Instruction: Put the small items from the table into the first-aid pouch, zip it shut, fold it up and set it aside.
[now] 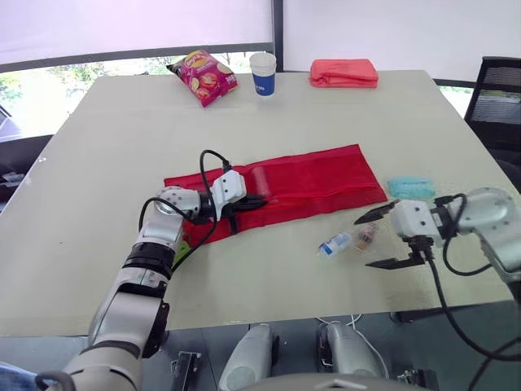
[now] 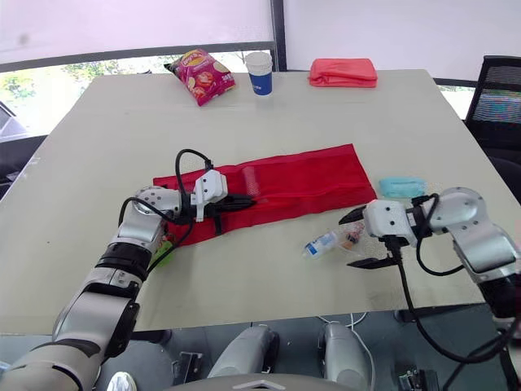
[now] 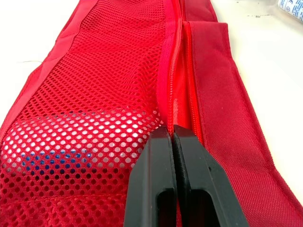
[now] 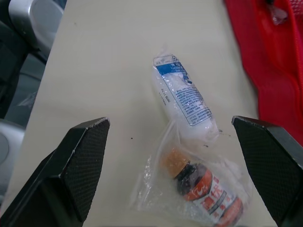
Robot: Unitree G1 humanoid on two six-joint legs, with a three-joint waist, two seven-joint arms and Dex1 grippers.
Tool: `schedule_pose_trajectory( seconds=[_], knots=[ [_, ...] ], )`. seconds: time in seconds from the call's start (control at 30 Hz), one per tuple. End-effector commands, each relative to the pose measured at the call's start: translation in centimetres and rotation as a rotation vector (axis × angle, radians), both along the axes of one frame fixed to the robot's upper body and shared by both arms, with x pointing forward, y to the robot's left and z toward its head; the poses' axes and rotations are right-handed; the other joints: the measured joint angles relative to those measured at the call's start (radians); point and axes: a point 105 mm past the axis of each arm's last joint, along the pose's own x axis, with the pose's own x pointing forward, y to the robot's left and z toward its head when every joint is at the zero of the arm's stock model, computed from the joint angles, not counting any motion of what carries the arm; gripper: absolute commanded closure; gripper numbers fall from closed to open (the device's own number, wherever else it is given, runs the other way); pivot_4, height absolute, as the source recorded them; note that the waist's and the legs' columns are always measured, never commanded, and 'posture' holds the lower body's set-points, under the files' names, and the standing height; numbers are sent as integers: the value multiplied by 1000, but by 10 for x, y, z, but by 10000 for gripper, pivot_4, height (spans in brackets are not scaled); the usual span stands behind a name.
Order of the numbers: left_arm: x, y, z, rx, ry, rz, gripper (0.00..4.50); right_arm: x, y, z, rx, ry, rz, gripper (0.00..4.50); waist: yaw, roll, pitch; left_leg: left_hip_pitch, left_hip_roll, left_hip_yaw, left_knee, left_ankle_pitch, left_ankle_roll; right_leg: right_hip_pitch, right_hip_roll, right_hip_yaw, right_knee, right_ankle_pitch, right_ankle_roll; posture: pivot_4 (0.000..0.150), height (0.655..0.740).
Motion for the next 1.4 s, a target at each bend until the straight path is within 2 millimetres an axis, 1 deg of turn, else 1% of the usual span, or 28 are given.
schedule_pose_trajectory(
  seconds=[0.03,0.1,0.23,0.4,0.47,0.5,0.53,0.6,0.7,0.73,0.77,0.8,0.9,1.03,1.13,1.27,1.33,1.4],
  knots=[
    [-1,-4,3,12,-24,-28,45000,6,10,1,-24,17,3,978,1,0,0,0,0,-1,0,1,-1,0,0,0,0,0,0,1500,7395],
    [-1,-4,3,13,-26,-29,45000,9,17,-2,-46,32,-8,978,0,0,0,-1,0,-1,0,2,-3,-1,0,0,0,0,0,1500,7395],
    [-1,-4,3,13,-29,-29,45000,17,23,-8,-86,38,-52,978,0,0,0,-1,0,0,0,2,-3,-2,0,0,1,0,-1,1500,7395],
    [-2,-5,4,12,-31,-34,45000,26,24,-13,-136,25,-90,978,0,0,0,-1,0,0,0,2,-3,-2,0,0,1,0,-1,1500,7395],
    [-2,-5,4,13,-32,-36,45000,26,25,-14,-141,22,-86,5733,0,0,0,-1,-1,0,0,2,-3,-2,0,0,1,0,-1,1500,7395],
    [-2,-5,4,14,-31,-36,45000,26,26,-13,-139,21,-85,6720,0,0,0,-1,-1,0,0,2,-3,-2,0,0,1,0,-1,1500,7395],
    [-2,-5,4,14,-31,-37,45000,24,29,-12,-127,28,-75,12770,-1,0,0,-1,-1,0,0,2,-3,-2,1,0,1,0,-1,1500,7395],
    [-2,-5,4,15,-30,-38,45000,17,39,-4,-70,64,-64,19244,-2,0,0,-1,-1,0,0,2,-3,-2,1,0,1,0,-1,1500,7395],
    [-3,-5,4,15,-28,-40,45000,12,46,3,-32,85,-66,35493,-2,0,0,-1,-1,0,0,2,-3,-2,0,0,2,0,-1,1500,7395],
    [-3,-5,4,15,-28,-41,45000,11,46,5,-25,90,-71,38558,-1,0,0,-1,0,0,0,2,-3,-2,0,0,2,0,-1,1500,7395],
    [-3,-5,4,14,-27,-42,45000,11,49,9,1,91,-84,42654,-1,0,0,-1,-1,0,0,1,-3,-2,0,0,2,0,-1,1500,7395],
    [-3,-6,4,14,-27,-43,45000,11,51,13,24,93,-97,43967,-1,0,0,-1,-1,0,0,1,-3,-2,0,0,2,0,-1,1500,7395],
    [-3,-6,4,13,-27,-44,45000,10,54,21,69,105,-144,43967,-1,0,0,-1,-1,0,0,1,-3,-2,0,0,2,0,-1,1500,7395],
    [-2,-8,5,2,-28,-40,45000,16,56,29,193,147,-330,43967,-1,0,0,-1,-1,-1,0,1,-2,-2,-1,0,2,0,-1,1500,7395],
    [-2,-9,6,-7,-26,-36,45000,17,55,28,241,207,-456,43967,0,0,0,-2,-1,-1,0,1,-2,-3,-1,0,2,1,-1,1500,7395],
    [-4,-12,7,-42,-7,-31,45000,11,64,11,245,337,-628,43967,-1,1,0,-2,-1,-2,0,0,-1,-3,-1,0,2,1,-1,1500,7395],
    [-5,-14,8,-53,-1,-29,45000,14,67,2,218,354,-723,43967,-1,1,0,-2,-1,-2,0,0,0,-3,-1,0,2,1,-1,1500,7395],
    [-6,-14,8,-57,2,-27,45000,16,68,-3,194,350,-769,43967,-1,1,-1,-2,-1,-2,0,0,0,-3,-1,0,3,1,-1,1500,7395]
  ],
)
